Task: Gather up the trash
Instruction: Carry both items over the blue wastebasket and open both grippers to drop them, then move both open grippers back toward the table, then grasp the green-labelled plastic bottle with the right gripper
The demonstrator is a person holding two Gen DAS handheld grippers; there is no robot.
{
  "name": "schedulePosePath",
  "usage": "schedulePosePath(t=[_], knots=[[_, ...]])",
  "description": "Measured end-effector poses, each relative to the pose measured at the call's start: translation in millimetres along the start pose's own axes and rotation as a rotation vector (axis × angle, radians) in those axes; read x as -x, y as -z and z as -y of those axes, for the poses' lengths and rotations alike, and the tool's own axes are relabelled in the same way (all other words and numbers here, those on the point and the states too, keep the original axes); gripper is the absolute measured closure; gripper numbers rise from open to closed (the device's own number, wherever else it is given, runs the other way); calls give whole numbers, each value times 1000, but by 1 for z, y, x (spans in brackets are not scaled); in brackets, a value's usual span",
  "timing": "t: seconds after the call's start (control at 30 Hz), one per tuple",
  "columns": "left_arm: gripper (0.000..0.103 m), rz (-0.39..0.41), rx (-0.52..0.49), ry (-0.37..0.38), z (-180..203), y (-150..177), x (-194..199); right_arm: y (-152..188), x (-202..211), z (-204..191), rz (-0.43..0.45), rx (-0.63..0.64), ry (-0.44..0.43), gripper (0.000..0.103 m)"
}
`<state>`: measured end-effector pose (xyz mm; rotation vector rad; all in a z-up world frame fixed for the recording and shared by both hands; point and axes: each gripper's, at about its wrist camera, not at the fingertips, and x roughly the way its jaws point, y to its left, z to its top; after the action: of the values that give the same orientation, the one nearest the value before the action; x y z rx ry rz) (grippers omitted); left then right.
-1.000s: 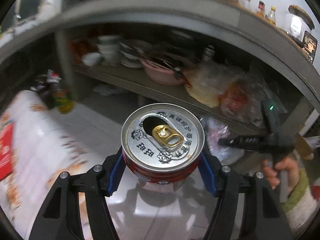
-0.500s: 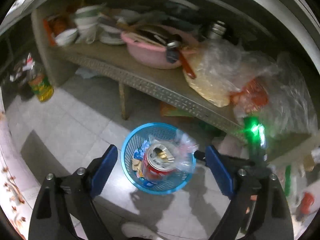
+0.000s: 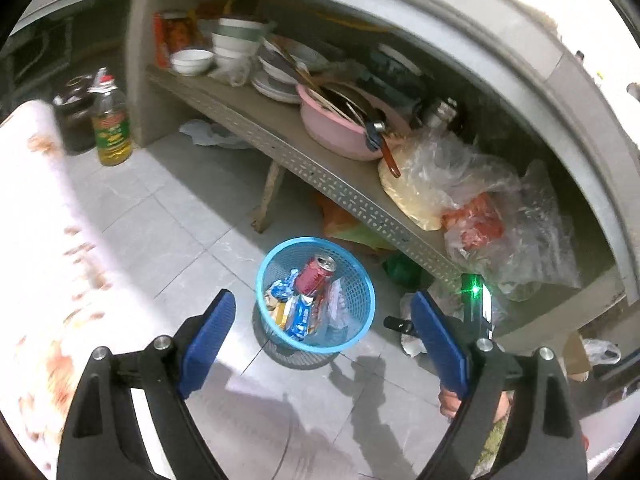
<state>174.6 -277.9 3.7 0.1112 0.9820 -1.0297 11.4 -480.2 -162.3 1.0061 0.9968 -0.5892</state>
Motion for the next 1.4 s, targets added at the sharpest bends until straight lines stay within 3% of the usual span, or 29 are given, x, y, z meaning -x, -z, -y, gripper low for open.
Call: schedulePosePath(t=[0.13,0.37,0.53,0.63,0.77,0.83,0.93,1.17,1.33,1.4], knots=[[16,56,23,-49,-21,24,49,9,12,-13,8,20,-22,39],[15,203,103,-261,-77,77,150,26,45,-67,-6,127,-154,32],[14,341,180,-532,-140,94,233,34,57,-127,-26,265,-220,32],[10,422,260,-674,-197,100,286,41,63,-163,-29,350,-263,31],[10,338,463,-736,-283,114,308,58,69,-213,-56,480,-334,30],[10,296,532,-684,-314,126,307,66,71,-232,-68,534,-349,30],[11,266,639,-593,-329,146,299,75,71,-253,-88,588,-374,29],[11,282,582,-345,-273,157,289,99,71,-303,-149,692,-396,28],[11,296,459,-136,-210,157,285,131,66,-354,-217,777,-443,25],[10,340,441,-118,-202,156,293,143,61,-378,-260,813,-469,23]])
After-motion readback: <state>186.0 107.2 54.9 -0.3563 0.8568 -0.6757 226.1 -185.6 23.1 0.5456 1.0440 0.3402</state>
